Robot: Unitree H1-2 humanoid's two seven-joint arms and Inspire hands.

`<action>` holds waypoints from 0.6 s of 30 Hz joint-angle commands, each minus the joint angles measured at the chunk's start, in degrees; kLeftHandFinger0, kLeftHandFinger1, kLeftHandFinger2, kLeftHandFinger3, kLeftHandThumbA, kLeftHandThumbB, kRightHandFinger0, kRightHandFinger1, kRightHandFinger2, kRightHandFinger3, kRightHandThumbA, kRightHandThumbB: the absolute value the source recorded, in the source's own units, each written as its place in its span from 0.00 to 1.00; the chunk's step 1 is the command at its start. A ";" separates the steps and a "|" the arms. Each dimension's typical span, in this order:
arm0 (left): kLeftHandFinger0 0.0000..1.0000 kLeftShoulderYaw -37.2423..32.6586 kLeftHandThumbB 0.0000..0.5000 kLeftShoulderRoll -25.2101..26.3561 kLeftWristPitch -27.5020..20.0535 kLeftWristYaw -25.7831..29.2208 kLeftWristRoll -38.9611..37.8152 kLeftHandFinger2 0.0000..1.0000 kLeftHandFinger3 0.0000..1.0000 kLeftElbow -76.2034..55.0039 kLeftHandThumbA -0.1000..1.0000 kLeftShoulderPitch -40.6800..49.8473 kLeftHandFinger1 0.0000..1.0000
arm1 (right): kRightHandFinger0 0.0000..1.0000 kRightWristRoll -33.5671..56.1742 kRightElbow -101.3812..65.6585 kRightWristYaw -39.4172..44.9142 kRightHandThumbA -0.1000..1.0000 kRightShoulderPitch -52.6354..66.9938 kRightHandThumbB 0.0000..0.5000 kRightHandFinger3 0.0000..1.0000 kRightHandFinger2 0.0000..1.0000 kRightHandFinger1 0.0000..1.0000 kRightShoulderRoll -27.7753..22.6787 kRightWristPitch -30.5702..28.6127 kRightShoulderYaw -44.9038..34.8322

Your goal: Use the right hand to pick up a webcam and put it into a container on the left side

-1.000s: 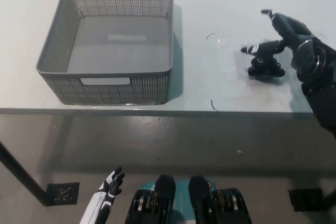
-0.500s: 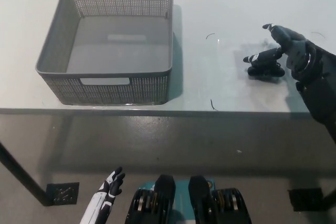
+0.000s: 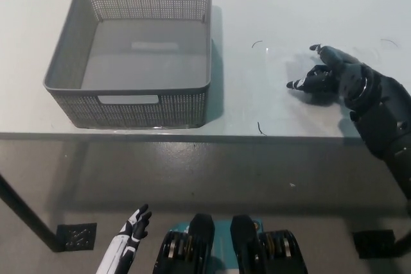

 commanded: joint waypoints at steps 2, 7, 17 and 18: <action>1.00 -0.18 0.13 0.62 -0.75 -0.56 0.21 1.00 1.00 -1.84 1.00 -0.66 1.00 | 1.00 1.80 1.75 -2.15 0.85 -2.33 1.00 1.00 1.00 1.00 0.48 -1.94 -0.68; 1.00 0.24 0.15 0.64 -0.85 -0.45 -0.14 1.00 1.00 -1.57 1.00 -1.48 1.00 | 1.00 1.96 5.27 -2.44 0.82 -2.88 0.94 1.00 1.00 1.00 1.08 -2.60 -0.09; 1.00 0.70 0.09 1.17 -1.03 -0.40 -0.22 1.00 1.00 -1.93 1.00 -2.01 1.00 | 1.00 -0.28 9.94 -4.32 0.71 -3.14 0.88 1.00 1.00 1.00 0.56 -2.69 3.42; 1.00 0.75 0.08 1.22 -1.01 -0.36 -0.20 1.00 1.00 -1.97 1.00 -2.05 1.00 | 1.00 -0.54 10.14 -4.54 0.70 -3.15 0.88 1.00 1.00 1.00 0.40 -2.68 3.94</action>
